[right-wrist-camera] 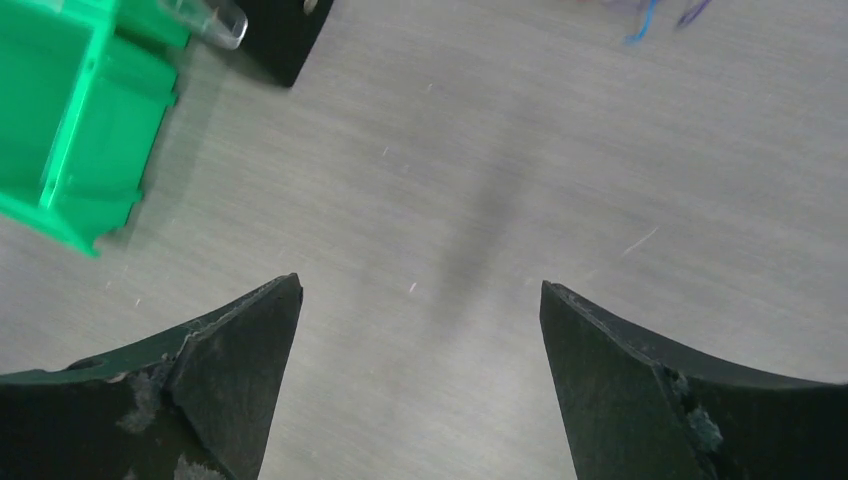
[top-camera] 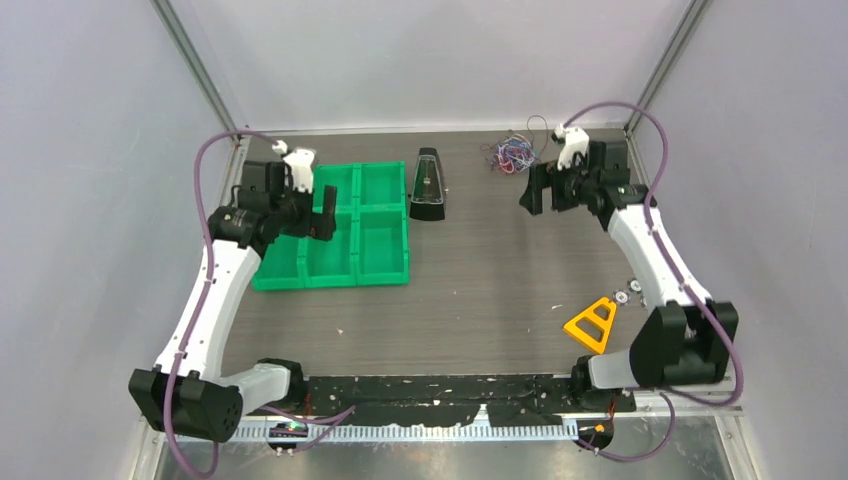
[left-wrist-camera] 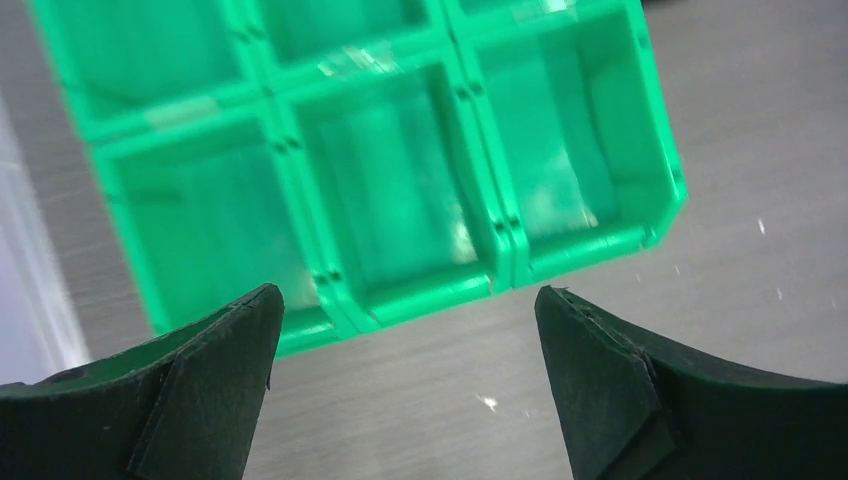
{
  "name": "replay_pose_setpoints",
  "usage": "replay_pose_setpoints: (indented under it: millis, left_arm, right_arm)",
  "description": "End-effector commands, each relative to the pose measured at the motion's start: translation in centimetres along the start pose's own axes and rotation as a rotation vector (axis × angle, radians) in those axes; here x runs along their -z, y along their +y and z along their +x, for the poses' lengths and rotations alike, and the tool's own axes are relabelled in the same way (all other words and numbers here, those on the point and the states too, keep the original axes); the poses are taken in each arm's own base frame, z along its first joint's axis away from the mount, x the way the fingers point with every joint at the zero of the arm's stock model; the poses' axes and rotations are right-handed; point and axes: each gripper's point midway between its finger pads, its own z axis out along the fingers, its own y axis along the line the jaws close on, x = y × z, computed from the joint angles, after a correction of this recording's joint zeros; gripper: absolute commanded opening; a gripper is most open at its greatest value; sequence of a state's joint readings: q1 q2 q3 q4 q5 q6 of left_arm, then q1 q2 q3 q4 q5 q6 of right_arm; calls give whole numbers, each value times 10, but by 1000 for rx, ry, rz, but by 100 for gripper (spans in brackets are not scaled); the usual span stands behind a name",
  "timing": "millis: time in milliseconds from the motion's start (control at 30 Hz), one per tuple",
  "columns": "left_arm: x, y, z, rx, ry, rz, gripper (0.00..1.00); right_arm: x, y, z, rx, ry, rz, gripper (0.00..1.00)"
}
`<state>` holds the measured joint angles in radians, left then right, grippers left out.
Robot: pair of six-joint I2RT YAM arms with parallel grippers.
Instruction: Untangle the cables
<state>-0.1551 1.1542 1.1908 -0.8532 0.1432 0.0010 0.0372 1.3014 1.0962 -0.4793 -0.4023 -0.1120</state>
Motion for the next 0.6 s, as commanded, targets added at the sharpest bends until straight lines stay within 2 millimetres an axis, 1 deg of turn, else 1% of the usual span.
replay_pose_setpoints:
  millis: [0, 33, 67, 100, 133, 167, 200, 233, 267, 300, 333, 367, 400, 433, 467, 500, 533, 567]
  left_arm:
    - [25, 39, -81, 3, -241, -227, 100]
    - [28, 43, -86, -34, -232, -245, 100]
    - [31, 45, -92, -58, -227, -258, 100]
    - [30, 45, -95, -91, -209, -254, 100]
    - [32, 45, -100, -109, -202, -248, 100]
    - [31, 46, -103, -114, -189, -251, 100]
    - [30, 47, -106, -114, -180, -252, 100]
    - [31, 47, -109, -113, -177, -250, 100]
    - [28, 46, -110, -111, -166, -243, 100]
    - [27, 46, -111, -109, -158, -240, 100]
    - [25, 45, -112, -105, -149, -236, 100]
    - [23, 45, -111, -103, -141, -233, 100]
    - [22, 45, -111, -101, -133, -232, 100]
    - [20, 45, -111, -98, -125, -229, 100]
    - [19, 46, -112, -94, -122, -230, 100]
    - [18, 46, -111, -91, -118, -233, 99]
    - [17, 47, -111, -88, -116, -235, 100]
    - [16, 47, -110, -88, -109, -233, 99]
  right_arm:
    - [-25, -31, -74, 120, -102, 68, 95]
    - [-23, -36, -101, 140, -145, 89, 95]
    - [-45, -47, -97, 129, -104, 96, 95]
    - [-45, -51, -123, 146, -142, 107, 95]
    - [-67, -62, -120, 135, -107, 114, 95]
    - [-66, -65, -146, 144, -147, 127, 95]
    - [-92, -78, -137, 126, -100, 136, 95]
    - [-91, -81, -161, 130, -135, 147, 95]
    - [-117, -93, -142, 102, -63, 153, 95]
    - [-116, -96, -167, 113, -108, 166, 95]
    - [-144, -110, -144, 83, -30, 180, 95]
    - [-141, -113, -170, 91, -82, 202, 95]
    - [-165, -127, -150, 69, -24, 224, 95]
    - [-165, -130, -167, 78, -62, 237, 95]
    - [-180, -137, -162, 77, -52, 242, 95]
    - [-187, -140, -159, 80, -46, 241, 95]
    - [-200, -144, -152, 81, -41, 240, 95]
    - [-206, -146, -148, 87, -37, 243, 95]
